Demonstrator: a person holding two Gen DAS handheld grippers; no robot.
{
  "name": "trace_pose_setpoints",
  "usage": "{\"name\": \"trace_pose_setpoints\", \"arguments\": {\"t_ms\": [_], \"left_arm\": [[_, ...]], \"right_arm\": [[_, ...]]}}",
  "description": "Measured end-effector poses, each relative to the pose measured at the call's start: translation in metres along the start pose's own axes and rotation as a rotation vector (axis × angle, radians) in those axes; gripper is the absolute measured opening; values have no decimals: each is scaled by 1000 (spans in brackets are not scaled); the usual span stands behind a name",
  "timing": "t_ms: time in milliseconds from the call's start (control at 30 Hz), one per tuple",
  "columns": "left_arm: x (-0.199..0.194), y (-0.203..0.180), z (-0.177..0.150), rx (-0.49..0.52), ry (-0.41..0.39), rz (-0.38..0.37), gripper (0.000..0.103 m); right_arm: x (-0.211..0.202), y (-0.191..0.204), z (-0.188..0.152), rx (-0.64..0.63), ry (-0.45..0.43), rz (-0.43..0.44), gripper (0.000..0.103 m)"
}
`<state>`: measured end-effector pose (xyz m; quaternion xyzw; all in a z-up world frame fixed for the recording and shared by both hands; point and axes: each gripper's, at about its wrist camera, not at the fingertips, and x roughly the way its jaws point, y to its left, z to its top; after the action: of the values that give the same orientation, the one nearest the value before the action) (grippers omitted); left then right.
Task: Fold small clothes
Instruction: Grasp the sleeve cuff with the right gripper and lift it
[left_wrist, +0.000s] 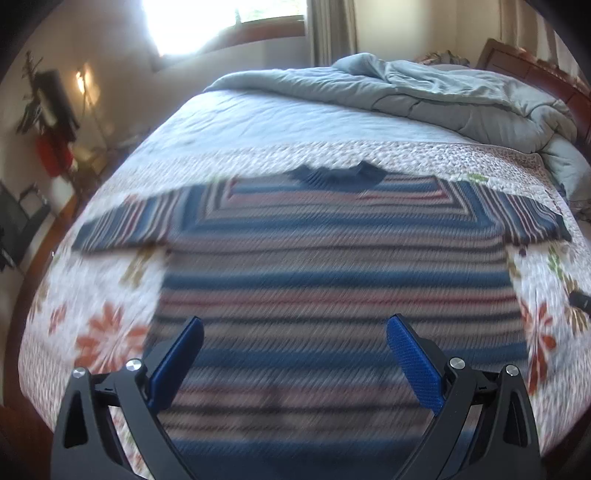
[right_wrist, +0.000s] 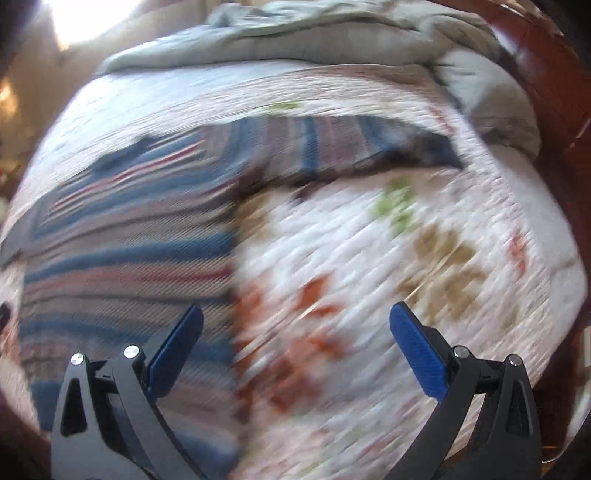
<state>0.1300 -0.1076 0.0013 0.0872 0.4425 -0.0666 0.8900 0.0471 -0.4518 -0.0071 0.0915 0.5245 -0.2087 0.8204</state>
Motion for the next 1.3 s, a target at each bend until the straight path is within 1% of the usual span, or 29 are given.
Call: {"name": "trace_pose_setpoints", "arguments": {"t_ms": [67,100,133,200,267,333,367,433,567,633,700,733,767,800,867,900,933,967,1000,1033,1067,1167,1200,1267,1300], "left_arm": [[16,-31,26,26,-6,-14,99],[27,-48,40,36,-3,-22,99],[37,-62,51,37,2,-31,99],[57,-90,70,34,18,-56,99],[75,-111,83,31,36,-80,99],[90,-134,92,34,41,-87,99],[96,-142,94,38,42,-89,99],[109,-159,98,49,45,-96,99],[128,-184,100,72,40,-94,99],[135,-193,99,78,45,-97,99],[140,-200,98,85,51,-106,99],[141,-202,97,91,53,-106,99],[142,-204,96,97,52,-105,99],[142,-206,94,106,51,-103,99],[142,-206,92,118,53,-104,99],[142,-205,91,125,55,-103,99],[142,-203,90,130,56,-100,99],[141,-200,89,131,56,-96,99],[139,-194,88,129,55,-93,99],[137,-187,87,124,56,-90,99],[135,-181,86,120,58,-89,99],[129,-147,76,103,59,-65,99],[127,-131,72,91,63,-51,99],[124,-104,64,79,70,-24,99],[122,-86,59,71,67,10,99]], "right_arm": [[25,-34,36,33,30,-51,100],[45,-58,60,59,55,-72,100],[58,-74,73,80,72,-83,100],[86,-110,97,149,115,-68,100],[111,-148,118,238,138,-39,100],[130,-171,132,274,155,-34,100],[142,-190,139,308,160,-32,100],[156,-213,147,351,168,-30,100],[178,-238,157,388,181,-14,100],[187,-246,161,401,175,19,99],[200,-252,165,413,190,41,99],[204,-252,165,420,197,52,94],[209,-252,165,423,204,55,92],[215,-252,166,416,210,37,87],[215,-248,167,395,188,23,72],[212,-245,168,379,175,24,56],[208,-241,168,362,162,31,36],[207,-238,168,354,156,43,24],[203,-236,168,353,150,73,10],[198,-233,168,360,143,79,9],[193,-231,168,360,133,65,9],[172,-221,173,332,59,-33,8],[161,-215,178,314,16,-64,8],[139,-198,181,277,-45,-58,8],[123,-177,184,247,-78,-21,8]]}}
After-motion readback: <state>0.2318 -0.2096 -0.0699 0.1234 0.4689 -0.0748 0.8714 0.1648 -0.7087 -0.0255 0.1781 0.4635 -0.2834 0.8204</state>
